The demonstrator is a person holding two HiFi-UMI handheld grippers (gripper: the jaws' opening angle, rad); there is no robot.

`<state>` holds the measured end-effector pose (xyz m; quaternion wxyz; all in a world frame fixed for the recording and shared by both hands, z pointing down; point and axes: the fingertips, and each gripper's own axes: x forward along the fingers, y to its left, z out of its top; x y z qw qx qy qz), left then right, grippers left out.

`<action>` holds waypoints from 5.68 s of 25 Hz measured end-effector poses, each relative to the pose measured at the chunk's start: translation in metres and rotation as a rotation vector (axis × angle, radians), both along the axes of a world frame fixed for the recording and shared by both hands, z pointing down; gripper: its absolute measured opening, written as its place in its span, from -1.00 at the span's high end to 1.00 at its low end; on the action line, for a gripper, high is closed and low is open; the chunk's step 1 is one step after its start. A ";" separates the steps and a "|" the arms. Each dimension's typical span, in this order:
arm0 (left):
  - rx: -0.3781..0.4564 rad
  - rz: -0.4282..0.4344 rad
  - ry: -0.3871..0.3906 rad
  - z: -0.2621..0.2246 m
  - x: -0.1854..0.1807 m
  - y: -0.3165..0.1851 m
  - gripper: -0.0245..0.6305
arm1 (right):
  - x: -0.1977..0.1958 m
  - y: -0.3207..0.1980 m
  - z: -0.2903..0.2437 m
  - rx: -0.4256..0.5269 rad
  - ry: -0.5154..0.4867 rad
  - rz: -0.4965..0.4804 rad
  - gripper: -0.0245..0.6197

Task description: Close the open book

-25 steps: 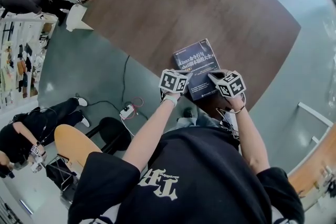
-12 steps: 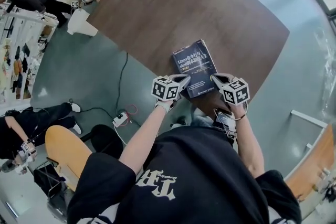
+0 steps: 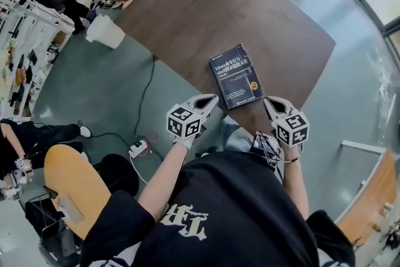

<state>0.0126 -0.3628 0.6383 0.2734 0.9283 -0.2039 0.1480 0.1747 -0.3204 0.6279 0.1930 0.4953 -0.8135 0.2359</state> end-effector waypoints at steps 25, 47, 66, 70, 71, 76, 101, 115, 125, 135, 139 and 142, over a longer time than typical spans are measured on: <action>0.179 -0.225 0.135 -0.067 -0.111 0.206 0.91 | -0.087 0.212 -0.059 0.172 0.073 -0.132 0.97; 0.161 -0.190 0.160 -0.083 0.001 0.402 0.91 | -0.022 0.403 -0.079 0.181 0.034 -0.193 0.97; 0.190 -0.240 0.081 -0.092 0.002 0.550 0.91 | -0.021 0.536 -0.092 0.215 0.014 -0.261 0.97; 0.199 -0.228 0.073 -0.095 0.000 0.561 0.91 | -0.030 0.548 -0.089 0.209 0.004 -0.276 0.97; 0.202 -0.225 0.071 -0.097 -0.002 0.563 0.91 | -0.032 0.550 -0.089 0.208 0.002 -0.277 0.97; 0.217 -0.214 0.065 -0.104 -0.015 0.565 0.91 | -0.045 0.549 -0.092 0.213 -0.003 -0.278 0.97; 0.237 -0.146 0.140 -0.123 -0.238 0.573 0.91 | -0.316 0.537 -0.122 0.250 0.055 -0.323 0.97; 0.235 -0.198 0.158 -0.114 -0.263 0.587 0.91 | -0.371 0.558 -0.120 0.264 0.086 -0.487 0.97; 0.231 -0.146 0.178 -0.114 -0.171 0.592 0.91 | -0.269 0.553 -0.117 0.265 0.126 -0.410 0.97; 0.245 -0.016 0.157 -0.121 -0.104 0.606 0.91 | -0.182 0.576 -0.117 0.254 0.127 -0.240 0.97; 0.244 0.013 0.153 -0.121 -0.092 0.612 0.91 | -0.173 0.584 -0.117 0.256 0.125 -0.216 0.97; 0.240 0.030 0.152 -0.120 -0.087 0.618 0.91 | -0.171 0.591 -0.115 0.252 0.125 -0.210 0.97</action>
